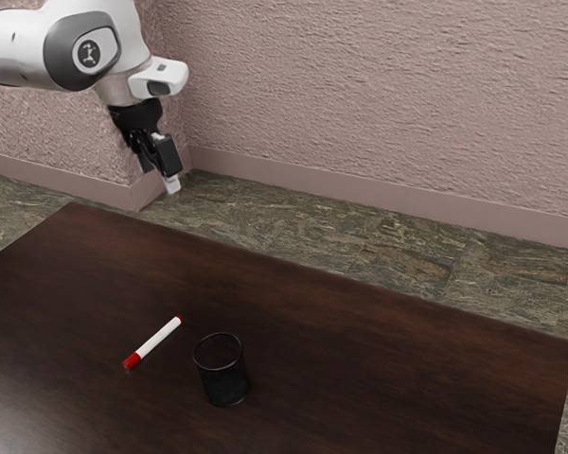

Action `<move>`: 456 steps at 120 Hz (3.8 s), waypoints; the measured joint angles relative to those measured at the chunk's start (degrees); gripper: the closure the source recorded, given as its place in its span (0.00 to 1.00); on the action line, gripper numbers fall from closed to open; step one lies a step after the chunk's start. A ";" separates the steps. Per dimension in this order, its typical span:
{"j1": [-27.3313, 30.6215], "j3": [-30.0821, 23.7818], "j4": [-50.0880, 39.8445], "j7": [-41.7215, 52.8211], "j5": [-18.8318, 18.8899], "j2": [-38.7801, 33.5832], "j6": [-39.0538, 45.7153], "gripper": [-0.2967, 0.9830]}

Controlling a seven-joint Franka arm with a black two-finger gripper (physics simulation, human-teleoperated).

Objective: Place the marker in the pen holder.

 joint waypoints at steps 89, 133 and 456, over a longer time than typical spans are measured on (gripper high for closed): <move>3.71 2.22 -16.45 -3.77 3.34 10.31 19.77 0.23; 3.34 2.25 -26.36 -7.07 3.21 14.12 36.78 0.47; -8.97 -7.66 -48.99 -14.53 -3.18 -7.80 68.86 0.64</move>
